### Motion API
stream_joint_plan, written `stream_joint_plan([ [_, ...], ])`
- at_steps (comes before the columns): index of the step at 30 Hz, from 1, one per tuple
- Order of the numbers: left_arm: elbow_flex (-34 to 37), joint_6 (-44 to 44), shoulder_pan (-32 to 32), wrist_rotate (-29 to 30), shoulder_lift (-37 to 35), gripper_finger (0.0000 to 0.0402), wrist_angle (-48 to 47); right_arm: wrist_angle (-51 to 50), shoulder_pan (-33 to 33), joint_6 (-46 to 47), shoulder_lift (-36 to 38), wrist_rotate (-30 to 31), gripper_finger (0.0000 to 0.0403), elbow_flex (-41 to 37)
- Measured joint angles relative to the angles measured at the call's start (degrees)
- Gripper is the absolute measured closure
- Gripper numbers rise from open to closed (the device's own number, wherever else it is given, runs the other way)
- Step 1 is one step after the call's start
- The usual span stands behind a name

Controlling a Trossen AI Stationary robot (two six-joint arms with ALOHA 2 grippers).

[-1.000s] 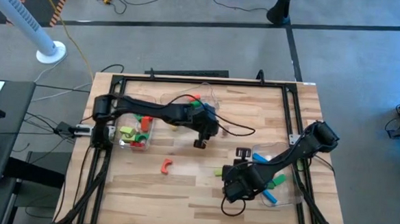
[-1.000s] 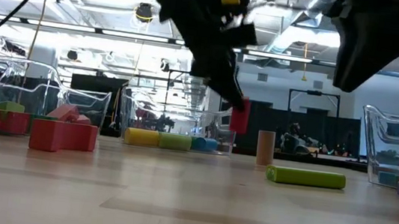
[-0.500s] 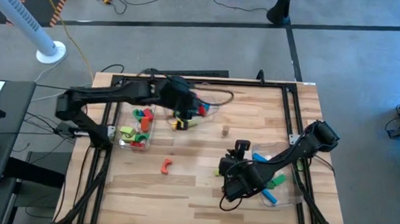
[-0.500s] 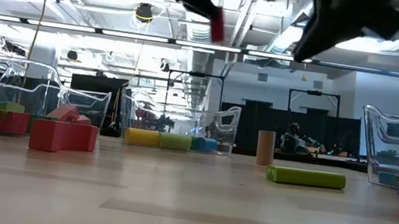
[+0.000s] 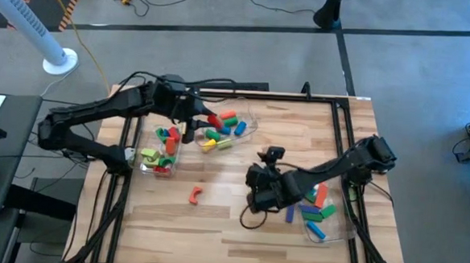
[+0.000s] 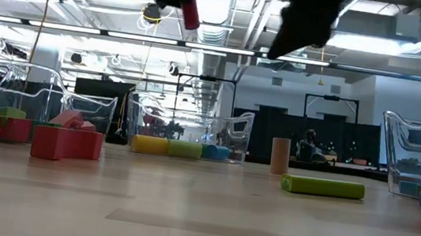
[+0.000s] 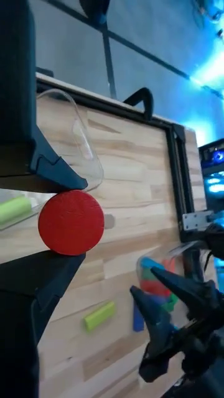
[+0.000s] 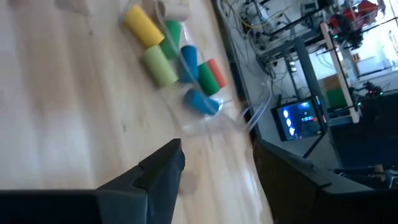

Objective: Sort blocks by size
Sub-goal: Put the red cylindrical block into the top transparent bin

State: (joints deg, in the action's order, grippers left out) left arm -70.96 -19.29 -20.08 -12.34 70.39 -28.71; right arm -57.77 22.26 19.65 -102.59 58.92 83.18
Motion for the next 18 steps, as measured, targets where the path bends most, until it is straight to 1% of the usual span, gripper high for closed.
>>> stream_joint_plan([
  [8,13.9,4.2,-5.2,-7.1,-6.6,0.0276,14.2,14.8,-6.6,-16.3,0.0,-0.9,0.0163,0.0],
  [12,19.5,6.5,-7.1,-9.6,-8.6,0.0276,21.1,23.9,-10.0,-24.4,0.0,-6.1,0.0163,0.0],
  [15,22.9,8.6,-8.1,-11.8,-9.4,0.0276,26.5,30.5,-12.4,-29.1,0.0,-11.5,0.0163,0.0],
  [18,25.7,10.2,-9.0,-13.4,-9.6,0.0276,31.3,36.2,-14.5,-32.9,0.0,-15.5,0.0163,0.0],
])
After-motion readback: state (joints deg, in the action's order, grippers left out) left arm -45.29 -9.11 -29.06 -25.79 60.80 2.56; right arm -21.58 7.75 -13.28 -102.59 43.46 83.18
